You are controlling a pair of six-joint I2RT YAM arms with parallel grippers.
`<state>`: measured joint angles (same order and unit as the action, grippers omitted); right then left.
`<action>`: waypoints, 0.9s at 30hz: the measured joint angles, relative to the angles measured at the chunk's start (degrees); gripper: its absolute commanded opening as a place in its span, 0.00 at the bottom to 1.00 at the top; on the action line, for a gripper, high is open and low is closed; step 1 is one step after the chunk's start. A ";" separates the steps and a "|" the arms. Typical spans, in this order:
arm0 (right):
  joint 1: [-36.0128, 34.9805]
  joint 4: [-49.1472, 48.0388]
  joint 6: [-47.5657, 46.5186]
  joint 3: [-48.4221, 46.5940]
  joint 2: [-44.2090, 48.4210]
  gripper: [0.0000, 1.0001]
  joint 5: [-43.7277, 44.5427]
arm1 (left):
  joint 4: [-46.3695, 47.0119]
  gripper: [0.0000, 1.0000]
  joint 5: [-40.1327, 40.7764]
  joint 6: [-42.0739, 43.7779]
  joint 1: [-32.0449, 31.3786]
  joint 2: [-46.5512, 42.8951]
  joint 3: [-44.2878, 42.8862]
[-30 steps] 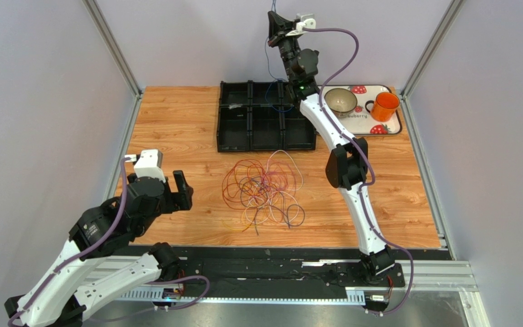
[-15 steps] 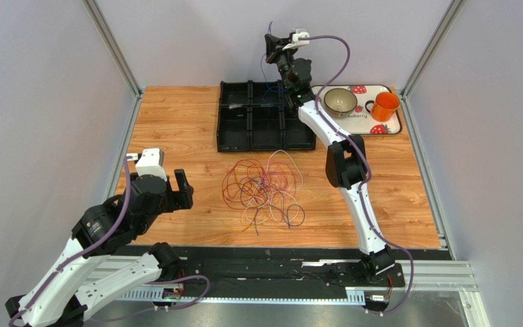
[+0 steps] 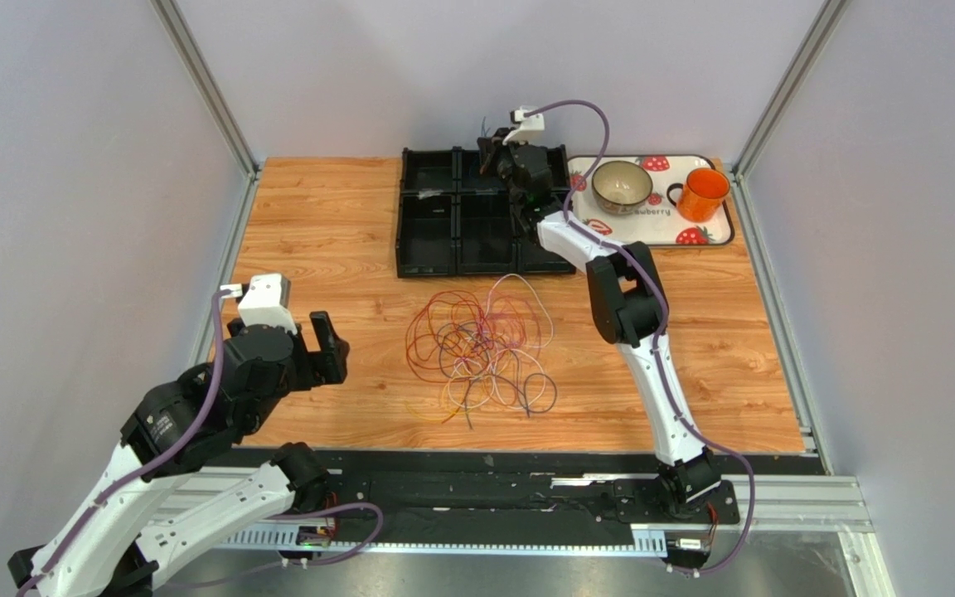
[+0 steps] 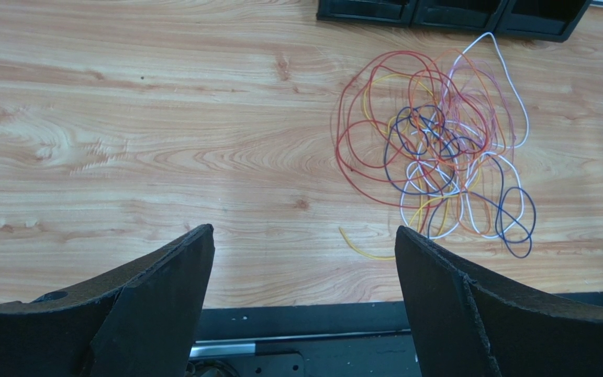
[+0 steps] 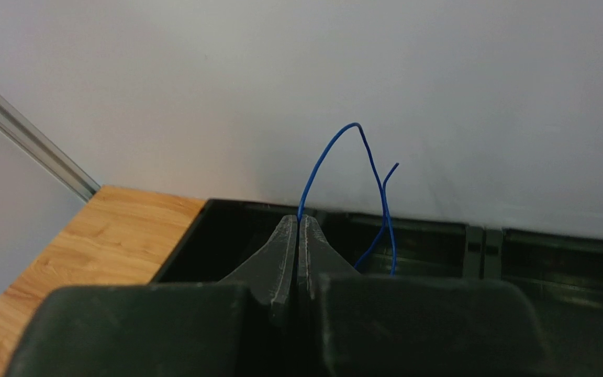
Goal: Untangle the cables
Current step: Place the cable in the bin.
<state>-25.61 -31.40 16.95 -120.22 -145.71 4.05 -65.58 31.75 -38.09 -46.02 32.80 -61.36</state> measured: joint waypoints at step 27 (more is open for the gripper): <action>-0.31 29.49 1.75 2.89 14.21 0.59 8.94 | 0.00 0.92 -0.59 -0.04 0.00 -2.47 0.00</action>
<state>-25.91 -1.91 18.70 -117.34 -131.50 12.99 -65.58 31.16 -38.13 -46.02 30.33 -61.36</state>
